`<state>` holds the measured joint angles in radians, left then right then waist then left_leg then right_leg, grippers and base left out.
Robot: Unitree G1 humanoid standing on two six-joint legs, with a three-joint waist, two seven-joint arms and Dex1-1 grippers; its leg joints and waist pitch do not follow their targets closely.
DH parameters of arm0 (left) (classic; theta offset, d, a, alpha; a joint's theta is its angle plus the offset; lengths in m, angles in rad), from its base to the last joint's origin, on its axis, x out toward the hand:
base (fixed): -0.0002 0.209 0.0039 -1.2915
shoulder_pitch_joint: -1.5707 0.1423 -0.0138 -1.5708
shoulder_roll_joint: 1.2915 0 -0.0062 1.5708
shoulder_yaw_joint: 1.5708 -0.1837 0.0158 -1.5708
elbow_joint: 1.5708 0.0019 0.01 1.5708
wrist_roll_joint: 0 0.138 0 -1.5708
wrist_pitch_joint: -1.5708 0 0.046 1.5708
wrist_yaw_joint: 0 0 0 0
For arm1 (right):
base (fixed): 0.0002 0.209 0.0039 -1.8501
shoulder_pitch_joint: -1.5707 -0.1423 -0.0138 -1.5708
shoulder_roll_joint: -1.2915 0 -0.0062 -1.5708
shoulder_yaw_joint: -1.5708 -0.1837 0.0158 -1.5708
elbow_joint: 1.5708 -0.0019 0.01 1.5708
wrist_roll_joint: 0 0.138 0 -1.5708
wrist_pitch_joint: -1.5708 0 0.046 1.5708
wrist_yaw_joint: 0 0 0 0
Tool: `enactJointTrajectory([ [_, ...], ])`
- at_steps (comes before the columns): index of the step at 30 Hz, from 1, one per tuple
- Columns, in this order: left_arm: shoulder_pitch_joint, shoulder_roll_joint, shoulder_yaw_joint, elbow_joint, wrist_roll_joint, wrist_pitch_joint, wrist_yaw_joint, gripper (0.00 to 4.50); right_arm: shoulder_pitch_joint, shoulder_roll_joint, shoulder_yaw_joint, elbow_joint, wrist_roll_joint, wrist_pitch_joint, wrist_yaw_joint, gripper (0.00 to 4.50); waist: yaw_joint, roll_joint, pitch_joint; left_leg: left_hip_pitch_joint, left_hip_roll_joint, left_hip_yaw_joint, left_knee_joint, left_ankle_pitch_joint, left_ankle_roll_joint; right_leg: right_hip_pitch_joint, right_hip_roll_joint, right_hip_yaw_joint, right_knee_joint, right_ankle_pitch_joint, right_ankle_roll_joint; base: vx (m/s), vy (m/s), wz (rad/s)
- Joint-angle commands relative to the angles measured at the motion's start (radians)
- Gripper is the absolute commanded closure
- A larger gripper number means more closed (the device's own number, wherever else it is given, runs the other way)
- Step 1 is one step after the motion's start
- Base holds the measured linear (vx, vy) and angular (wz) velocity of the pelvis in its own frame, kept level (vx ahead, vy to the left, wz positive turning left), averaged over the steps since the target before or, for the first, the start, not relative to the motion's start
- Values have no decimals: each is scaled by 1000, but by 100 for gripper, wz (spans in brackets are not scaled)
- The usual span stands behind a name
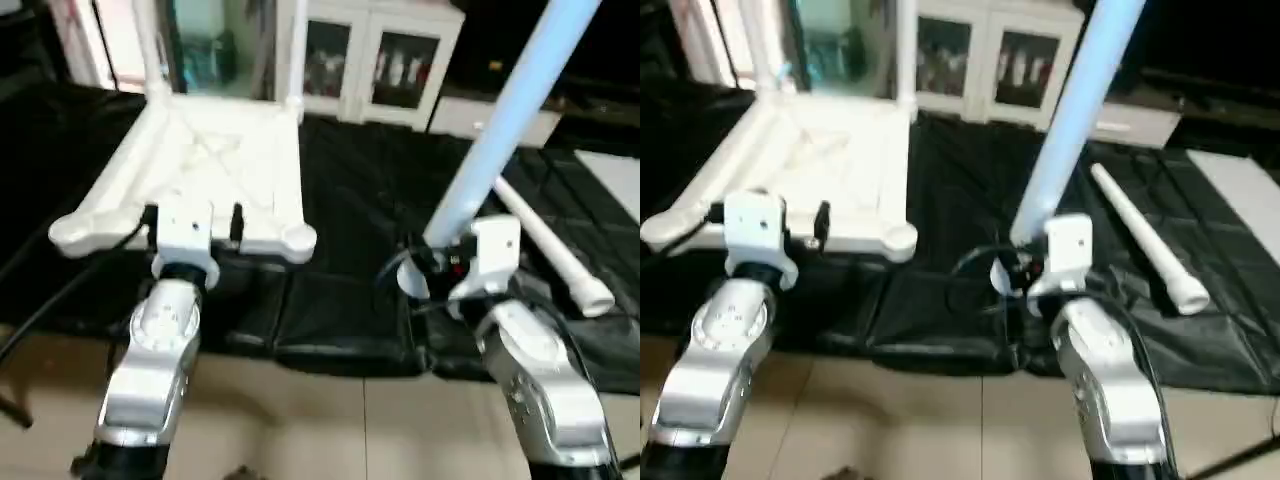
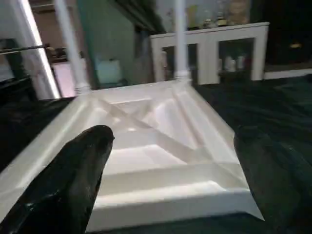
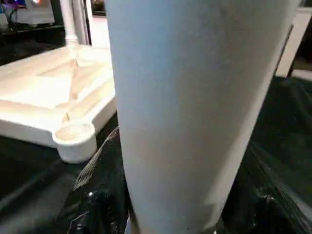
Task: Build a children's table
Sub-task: Pick table leg
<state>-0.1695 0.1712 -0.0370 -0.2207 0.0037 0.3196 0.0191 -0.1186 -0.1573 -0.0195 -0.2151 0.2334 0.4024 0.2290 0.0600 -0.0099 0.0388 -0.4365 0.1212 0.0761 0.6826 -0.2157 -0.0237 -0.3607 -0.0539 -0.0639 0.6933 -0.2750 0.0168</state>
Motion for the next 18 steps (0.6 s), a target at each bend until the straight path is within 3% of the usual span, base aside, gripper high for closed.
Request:
enactJointTrajectory([
  [1, 6, -9, -4, -6, -34, -19, -30, 5, -3, -12, -45, -7, 4, -13, -8, 263, 31, -29, -52, 19, 45, -9, -67, -232, -34, 22, -202, 101, -165, -294, 14, -101, -76, -16],
  [2, 8, -8, 2, -2, -32, -20, -31, 5, -3, -12, -47, -6, 6, -13, -9, 263, 31, -29, -52, 19, 45, -9, -67, -232, -34, 22, -202, 101, -165, -294, 14, -101, -76, -16],
  [3, 10, -7, 9, 2, -27, -18, -31, 5, -3, -11, -49, -5, 8, -13, -9, 263, 41, -25, -40, 25, 57, 6, -78, -85, -12, 11, -180, 82, -184, -513, 15, -97, -71, -11],
  [4, 10, -7, 9, 2, -27, -18, -31, 5, -3, -11, -49, -5, 8, -13, -9, 263, 39, -16, -37, 24, 65, 7, -97, -100, -20, 10, -165, 67, -182, -542, -5, -78, -39, -18],
  [5, 21, -3, 5, 9, -22, -36, -47, 5, 12, -17, -48, -9, 4, -24, -5, 263, 28, -15, -35, 34, 78, 8, -125, -221, -53, 5, -128, 39, -174, -593, -29, -78, -39, -18],
  [6, 25, -3, 4, 10, -23, -41, -51, 5, 19, -18, -49, -11, 4, -27, -4, 263, 16, 3, -32, 55, 90, 1, -140, -412, -96, -3, -111, 29, -168, -610, -39, -54, -10, -18],
  [7, 29, -4, 1, 9, -23, -40, -54, 5, 23, -19, -49, -12, 3, -30, -3, 263, 13, 10, -32, 66, 94, -4, -145, -505, -111, -3, -108, 23, -171, -610, -40, 0, 0, 0],
  [8, 31, -4, -1, 8, -23, -40, -55, 5, 24, -20, -49, -12, 3, -31, -1, 263, 5, 6, -27, 77, 99, -8, -149, -596, -122, -1, -104, 16, -177, -617, -39, 0, 0, 0],
  [9, 37, -6, -7, 6, -22, -41, -57, 5, 24, -20, -52, -12, 10, -30, 3, 263, -6, 11, -23, 90, 101, -13, -157, -719, -132, 19, -99, -5, -186, -612, -39, 0, 0, 0],
  [10, 39, -10, -8, 8, -22, -42, -54, 5, 20, -20, -52, -10, 13, -27, 5, 263, -15, 11, -10, 106, 110, -10, -190, -859, -137, 33, -69, -31, -175, -581, -41, 6, 54, -7],
  [11, 39, -13, -10, 10, -20, -45, -51, 5, 15, -20, -48, -8, 11, -26, 8, 263, -6, 38, -11, 64, 124, 5, -270, -977, -144, 104, -31, -44, -34, -385, -58, 6, 54, -7],
  [12, 39, -14, -11, 11, -19, -47, -49, 5, 11, -21, -43, -6, 10, -23, 11, 263, 35, 34, -11, 21, 108, 70, -310, -1009, -138, 145, -1, -64, 54, -227, -58, -54, 42, 0],
  [13, 39, -15, -12, 12, -17, -48, -47, 5, 9, -21, -40, -5, 8, -21, 13, 263, 44, 17, -18, 26, 107, 90, -301, -937, -107, 145, -7, -35, 58, -257, -48, -56, -44, 8],
  [14, 41, -15, -15, 10, -14, -49, -47, 5, 6, -19, -33, -5, 6, -20, 17, 263, 43, -9, -24, 59, 105, 112, -260, -808, -87, 121, -37, 18, 28, -455, -46, -56, -44, 8],
  [15, 42, -16, -17, 8, -12, -49, -47, 5, 5, -17, -29, -5, 5, -19, 20, 263, 11, -99, 4, 93, 27, 54, 148, -232, 0, -17, -264, 15, -293, -1197, 9, 59, -80, 40],
  [16, 45, -10, -25, 1, -7, -50, -55, 5, 1, -18, -21, -1, 0, -22, 25, 263, -3, -78, 11, 4, 21, 14, 172, -124, 36, 59, -279, 77, -273, -1218, -28, 107, -9, 40],
  [17, 46, -6, -29, -4, -3, -52, -61, 5, -2, -18, -14, 2, -3, -25, 27, 263, 9, -51, 2, 1, 40, -4, 169, -137, 5, 119, -294, 19, -244, -1087, -77, 107, -9, 40],
  [18, 47, -4, -27, -9, -2, -50, -63, 5, -9, -13, -15, 11, -2, -27, 24, 263, 10, -46, 0, 15, 60, -3, 143, -192, 17, 129, -299, 5, -245, -1008, -101, 102, 35, 46],
])
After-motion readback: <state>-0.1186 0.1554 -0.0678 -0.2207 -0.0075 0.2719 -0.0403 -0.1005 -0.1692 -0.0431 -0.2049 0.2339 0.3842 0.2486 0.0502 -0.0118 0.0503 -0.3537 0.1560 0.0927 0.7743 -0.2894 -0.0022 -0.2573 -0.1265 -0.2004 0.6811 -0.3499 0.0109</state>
